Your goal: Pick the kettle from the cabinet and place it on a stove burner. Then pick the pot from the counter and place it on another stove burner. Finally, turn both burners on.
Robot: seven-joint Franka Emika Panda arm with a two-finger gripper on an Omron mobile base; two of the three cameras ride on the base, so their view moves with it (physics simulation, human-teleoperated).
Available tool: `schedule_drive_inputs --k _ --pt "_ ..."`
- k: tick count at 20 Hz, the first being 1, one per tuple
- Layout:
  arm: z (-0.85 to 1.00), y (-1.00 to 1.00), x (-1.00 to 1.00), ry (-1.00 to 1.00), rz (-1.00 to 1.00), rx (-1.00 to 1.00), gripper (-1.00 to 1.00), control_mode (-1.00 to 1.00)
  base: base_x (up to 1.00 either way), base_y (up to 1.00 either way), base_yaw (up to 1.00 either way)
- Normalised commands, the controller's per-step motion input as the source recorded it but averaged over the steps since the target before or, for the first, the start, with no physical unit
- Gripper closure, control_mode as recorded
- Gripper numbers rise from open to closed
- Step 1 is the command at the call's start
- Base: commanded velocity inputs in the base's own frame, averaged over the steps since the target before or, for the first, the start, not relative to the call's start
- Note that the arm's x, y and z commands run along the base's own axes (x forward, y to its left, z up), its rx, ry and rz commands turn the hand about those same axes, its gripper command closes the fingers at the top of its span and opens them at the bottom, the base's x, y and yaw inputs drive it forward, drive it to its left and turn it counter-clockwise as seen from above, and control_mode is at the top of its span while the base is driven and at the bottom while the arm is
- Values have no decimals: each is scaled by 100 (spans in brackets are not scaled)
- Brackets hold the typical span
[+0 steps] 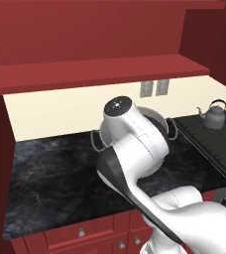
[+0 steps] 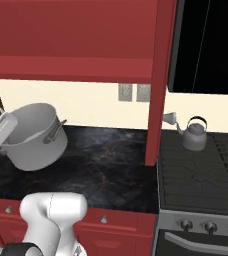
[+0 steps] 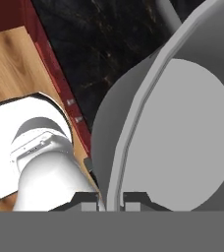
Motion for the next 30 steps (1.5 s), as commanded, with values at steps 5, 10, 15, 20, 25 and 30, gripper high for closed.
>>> schedule_drive_inputs --k 5,10,15,20,25,30 --pt "0 0 0 0 0 0 100 100 -62 -28 -9" --pt "0 0 0 0 0 0 100 100 -59 -30 -10" --pt "0 0 0 0 0 0 100 100 -56 -33 -10" --pt "0 0 0 0 0 0 100 100 -57 -49 -12" --pt "0 0 0 0 0 0 100 100 -43 -62 -15" --pt "0 0 0 0 0 0 100 100 -27 -71 -14"
